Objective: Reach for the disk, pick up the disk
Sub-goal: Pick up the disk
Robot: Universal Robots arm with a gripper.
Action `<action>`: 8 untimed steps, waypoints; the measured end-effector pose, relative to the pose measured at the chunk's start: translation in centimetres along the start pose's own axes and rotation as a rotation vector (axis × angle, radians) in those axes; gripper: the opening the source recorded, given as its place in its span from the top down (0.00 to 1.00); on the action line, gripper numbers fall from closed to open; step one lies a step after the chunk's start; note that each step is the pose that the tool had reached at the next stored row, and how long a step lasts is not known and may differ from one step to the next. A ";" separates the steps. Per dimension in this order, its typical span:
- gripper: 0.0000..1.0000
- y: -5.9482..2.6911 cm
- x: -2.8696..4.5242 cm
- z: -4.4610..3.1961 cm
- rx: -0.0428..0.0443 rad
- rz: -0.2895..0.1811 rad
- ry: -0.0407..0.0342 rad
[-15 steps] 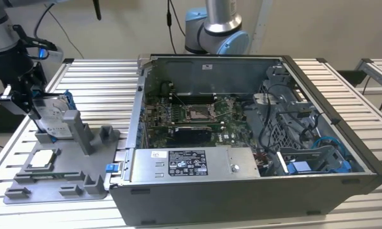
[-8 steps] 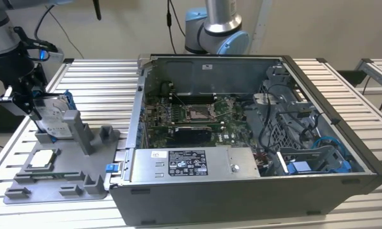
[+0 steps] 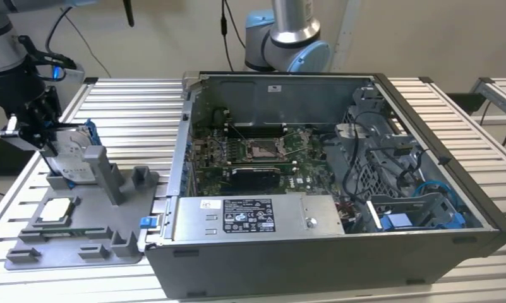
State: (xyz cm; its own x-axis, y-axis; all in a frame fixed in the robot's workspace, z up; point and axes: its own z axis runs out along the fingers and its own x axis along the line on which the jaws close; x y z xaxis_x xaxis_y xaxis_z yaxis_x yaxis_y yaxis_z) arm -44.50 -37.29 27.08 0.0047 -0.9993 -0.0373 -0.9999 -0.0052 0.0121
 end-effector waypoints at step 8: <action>1.00 0.00 0.00 0.02 0.0000 0.000 0.0000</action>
State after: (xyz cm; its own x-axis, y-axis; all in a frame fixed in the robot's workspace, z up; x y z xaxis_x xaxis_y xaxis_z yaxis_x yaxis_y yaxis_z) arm -44.50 -37.29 27.06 0.0047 -0.9993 -0.0373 -0.9999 -0.0052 0.0121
